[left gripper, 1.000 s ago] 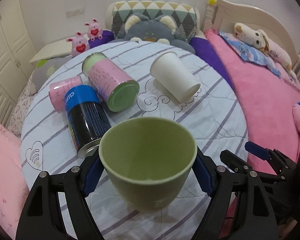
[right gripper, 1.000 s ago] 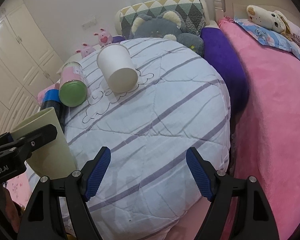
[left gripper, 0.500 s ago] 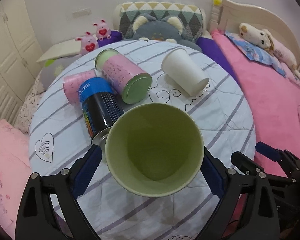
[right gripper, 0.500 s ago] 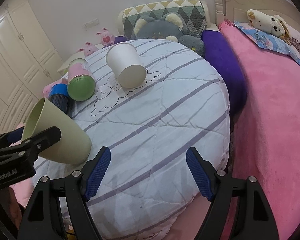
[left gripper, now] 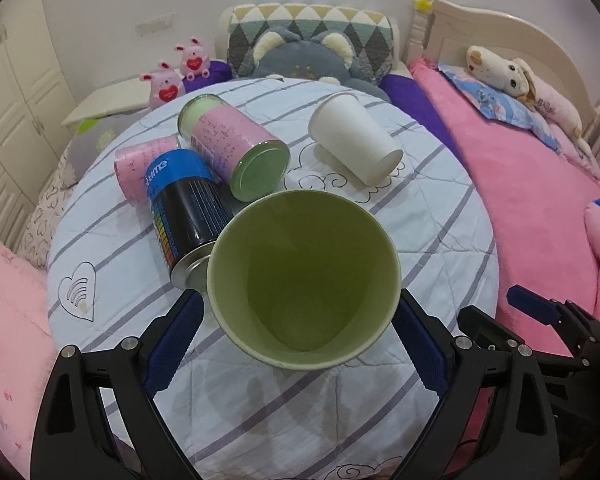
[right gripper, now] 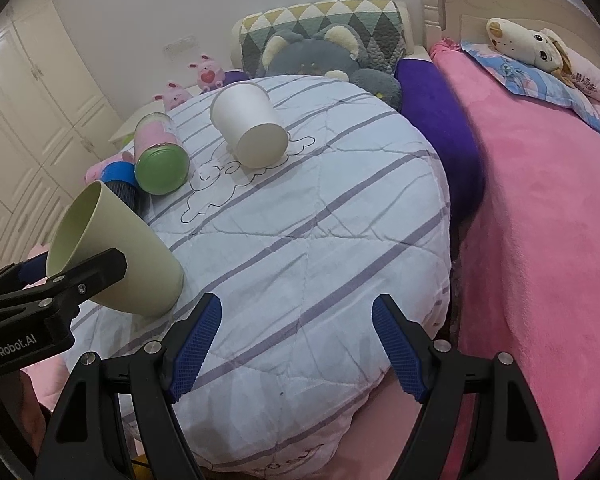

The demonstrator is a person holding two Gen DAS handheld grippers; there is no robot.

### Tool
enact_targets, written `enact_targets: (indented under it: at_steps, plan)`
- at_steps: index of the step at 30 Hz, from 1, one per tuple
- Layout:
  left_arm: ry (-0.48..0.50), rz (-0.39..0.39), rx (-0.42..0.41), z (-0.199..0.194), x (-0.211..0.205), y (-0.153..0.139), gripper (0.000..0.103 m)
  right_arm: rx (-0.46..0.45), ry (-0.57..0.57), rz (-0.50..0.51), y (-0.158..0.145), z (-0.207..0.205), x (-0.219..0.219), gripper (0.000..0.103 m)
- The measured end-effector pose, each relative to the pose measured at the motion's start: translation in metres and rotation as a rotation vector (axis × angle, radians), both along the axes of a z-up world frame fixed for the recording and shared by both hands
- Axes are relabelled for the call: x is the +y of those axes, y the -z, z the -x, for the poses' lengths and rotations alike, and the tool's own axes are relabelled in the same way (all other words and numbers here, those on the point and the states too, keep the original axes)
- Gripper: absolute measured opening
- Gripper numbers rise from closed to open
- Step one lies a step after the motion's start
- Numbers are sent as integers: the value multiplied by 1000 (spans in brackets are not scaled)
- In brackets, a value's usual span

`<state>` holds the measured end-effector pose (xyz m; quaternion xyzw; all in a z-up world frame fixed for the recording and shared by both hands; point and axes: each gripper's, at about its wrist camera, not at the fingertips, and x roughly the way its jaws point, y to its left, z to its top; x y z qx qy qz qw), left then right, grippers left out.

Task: Flip cup upright
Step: 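Rotate the cup upright with the left gripper and lower it onto the bed, then open the left gripper and withdraw it from the upright cup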

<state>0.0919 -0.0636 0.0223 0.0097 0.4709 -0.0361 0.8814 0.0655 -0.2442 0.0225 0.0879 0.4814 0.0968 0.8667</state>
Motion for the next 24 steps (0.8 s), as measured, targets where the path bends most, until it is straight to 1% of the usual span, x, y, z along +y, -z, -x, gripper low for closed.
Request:
enact_targets:
  at_steps: [2,5,9,13,17,20,24]
  plan:
    - [6,-9,-7,3,-1,0,95,-5,9,4,-2,4,0,79]
    - [21,-1,-13,9,-1,1,95,-11,26,9,-4,12,-1,79]
    - [30,-24,-54,21,0,0,95,-7,51,18,-6,25,0,79]
    - [47,-15,-78,32,4,-1,95,-15,68,10,-8,38,2,79]
    - [47,-11,-107,44,10,0,95,-40,75,17,-9,48,9,79]
    - [38,-33,-130,52,15,1,95,-55,69,1,-9,54,15,79]
    - [25,-40,-152,61,24,5,95,-101,64,-4,-8,63,25,79]
